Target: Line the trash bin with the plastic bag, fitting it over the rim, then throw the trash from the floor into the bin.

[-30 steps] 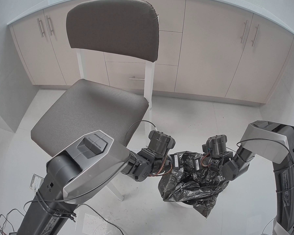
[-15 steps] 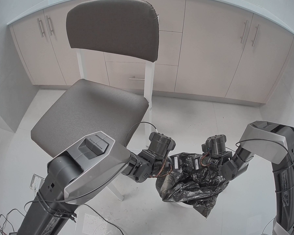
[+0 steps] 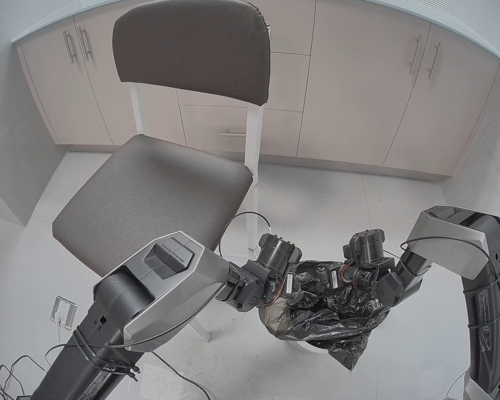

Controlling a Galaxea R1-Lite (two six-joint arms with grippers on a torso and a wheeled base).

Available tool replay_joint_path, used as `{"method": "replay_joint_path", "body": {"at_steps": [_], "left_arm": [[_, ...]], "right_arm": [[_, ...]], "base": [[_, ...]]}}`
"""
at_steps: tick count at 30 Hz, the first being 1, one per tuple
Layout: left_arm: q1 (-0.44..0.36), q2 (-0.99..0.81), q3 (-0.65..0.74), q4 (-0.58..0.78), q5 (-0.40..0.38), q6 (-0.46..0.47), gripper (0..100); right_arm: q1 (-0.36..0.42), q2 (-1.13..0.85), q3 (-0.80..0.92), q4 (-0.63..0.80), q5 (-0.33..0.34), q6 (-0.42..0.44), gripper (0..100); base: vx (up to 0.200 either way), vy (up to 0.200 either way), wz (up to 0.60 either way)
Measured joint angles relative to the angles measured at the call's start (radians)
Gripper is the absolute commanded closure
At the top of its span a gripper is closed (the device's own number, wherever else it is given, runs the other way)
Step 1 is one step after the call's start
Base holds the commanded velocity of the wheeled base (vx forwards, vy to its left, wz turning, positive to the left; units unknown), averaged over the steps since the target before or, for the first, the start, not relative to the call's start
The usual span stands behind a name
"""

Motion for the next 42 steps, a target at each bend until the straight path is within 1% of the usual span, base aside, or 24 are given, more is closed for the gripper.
{"method": "replay_joint_path", "body": {"at_steps": [3, 12, 15, 19, 23, 26, 32, 42], "left_arm": [[0.000, 0.017, -0.036, 0.072, 0.013, 0.001, 0], [0.002, 0.055, -0.204, 0.392, 0.018, -0.039, 0], [0.002, 0.068, -0.253, 0.450, 0.022, -0.056, 0], [0.001, 0.081, -0.278, 0.447, 0.031, -0.084, 0], [0.000, 0.091, -0.284, 0.447, 0.079, -0.104, 0], [0.000, 0.096, -0.286, 0.446, 0.097, -0.110, 0], [-0.001, 0.103, -0.287, 0.389, 0.121, -0.143, 0], [-0.001, 0.110, -0.286, 0.384, 0.125, -0.142, 0]], "right_arm": [[0.000, 0.000, -0.001, -0.001, 0.000, 0.001, 0], [-0.001, -0.001, 0.003, -0.003, -0.002, 0.002, 0], [-0.008, -0.004, 0.009, -0.005, -0.004, 0.001, 0], [-0.014, -0.012, 0.020, -0.009, -0.005, 0.002, 0], [-0.017, -0.033, 0.040, -0.008, -0.005, 0.002, 0], [-0.016, -0.057, 0.068, -0.005, -0.005, 0.001, 0], [-0.018, -0.111, 0.145, -0.007, 0.005, 0.000, 0], [-0.049, -0.160, 0.235, -0.013, 0.007, -0.001, 0]], "base": [[0.000, 0.000, 0.00], [0.000, 0.000, 0.00], [0.000, 0.000, 0.00], [0.000, 0.000, 0.00], [0.000, 0.000, 0.00], [0.000, 0.000, 0.00], [0.000, 0.000, 0.00], [0.000, 0.000, 0.00]]}}
